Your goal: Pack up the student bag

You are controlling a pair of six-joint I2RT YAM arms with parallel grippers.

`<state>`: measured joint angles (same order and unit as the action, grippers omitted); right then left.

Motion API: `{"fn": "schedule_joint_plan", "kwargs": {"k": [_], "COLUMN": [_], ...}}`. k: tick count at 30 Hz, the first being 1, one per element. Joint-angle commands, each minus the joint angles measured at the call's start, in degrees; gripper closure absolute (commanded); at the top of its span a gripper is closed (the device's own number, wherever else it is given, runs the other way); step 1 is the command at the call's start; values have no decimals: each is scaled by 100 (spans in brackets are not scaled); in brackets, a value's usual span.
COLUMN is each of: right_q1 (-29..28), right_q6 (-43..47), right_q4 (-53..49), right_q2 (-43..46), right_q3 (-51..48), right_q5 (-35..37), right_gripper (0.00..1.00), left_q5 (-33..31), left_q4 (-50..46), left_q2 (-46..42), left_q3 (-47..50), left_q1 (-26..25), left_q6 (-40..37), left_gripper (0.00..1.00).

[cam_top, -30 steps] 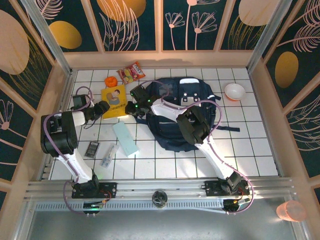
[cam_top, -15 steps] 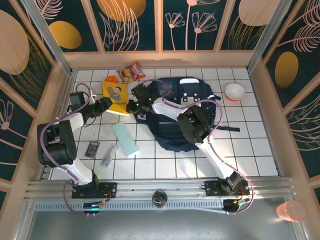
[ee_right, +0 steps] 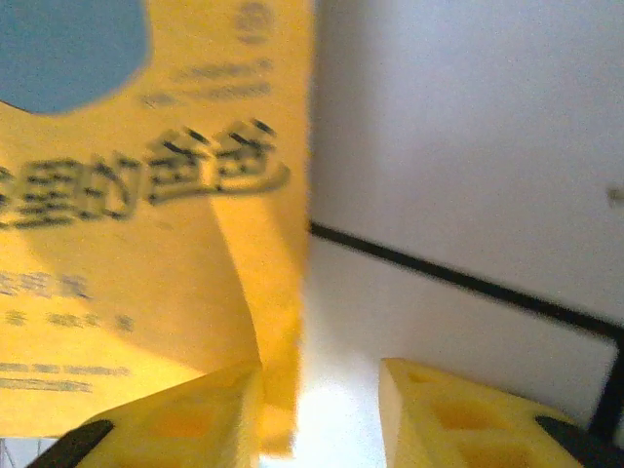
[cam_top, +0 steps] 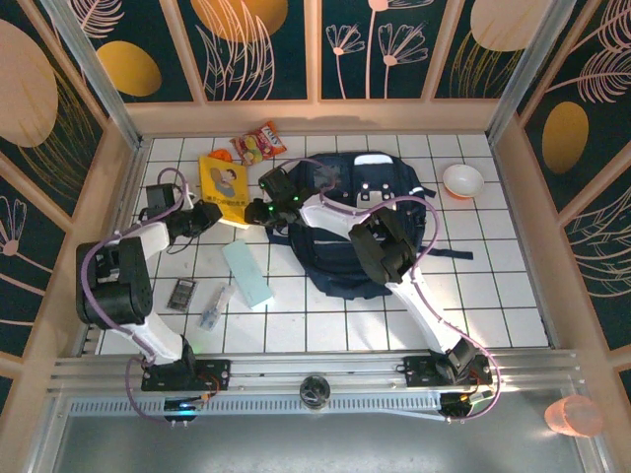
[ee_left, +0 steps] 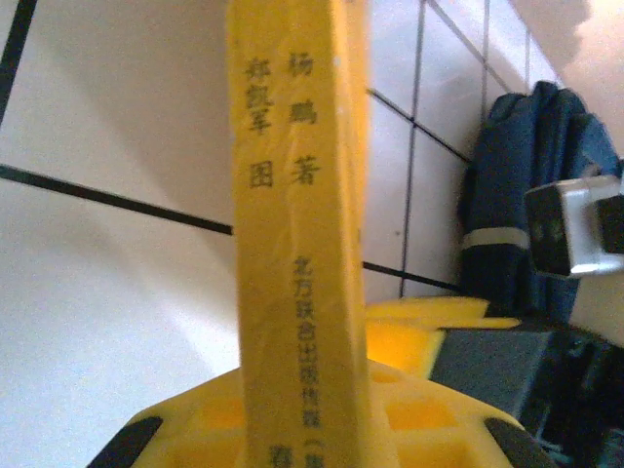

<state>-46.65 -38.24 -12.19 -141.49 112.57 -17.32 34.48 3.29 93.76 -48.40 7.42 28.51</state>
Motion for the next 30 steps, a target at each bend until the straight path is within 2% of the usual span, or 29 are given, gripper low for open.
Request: {"fn": "schedule_joint_plan", "kwargs": {"k": [1, 4, 8, 13, 17, 21, 25, 30], "right_q1": [-14, 24, 34, 42, 75, 154, 419, 774], "right_q6": [15, 16, 242, 923, 1501, 1766, 1851, 1770], "right_q4": [142, 595, 1454, 1907, 1936, 2077, 1869, 1799], "right_q2": [926, 1874, 3385, 5280, 6568, 7853, 8815, 9572], "right_q3": [-562, -1328, -2749, -4134, -4896, -5669, -6117, -6435], "right_q5": [347, 647, 1295, 2101, 2388, 2472, 2387, 1395], "right_gripper": [54, 47, 45, 43, 42, 39, 29, 12], "left_q5": [-185, 76, 642, 1355, 1508, 1402, 1380, 1234], "left_q4": [49, 128, 479, 1815, 2489, 3436, 4155, 4877], "left_q2": [-791, -1458, -2254, -2854, -2987, -2924, -2570, -2153], "left_q3": [-108, -93, -46, 187, 191, 210, 125, 87], "left_q1": [-27, -154, -516, -887, -1449, -2178, -2931, -3575], "left_q6": [-370, -526, -559, 380, 668, 1096, 1395, 1649], "left_gripper": [99, 100, 100, 100, 100, 100, 100, 100]}}
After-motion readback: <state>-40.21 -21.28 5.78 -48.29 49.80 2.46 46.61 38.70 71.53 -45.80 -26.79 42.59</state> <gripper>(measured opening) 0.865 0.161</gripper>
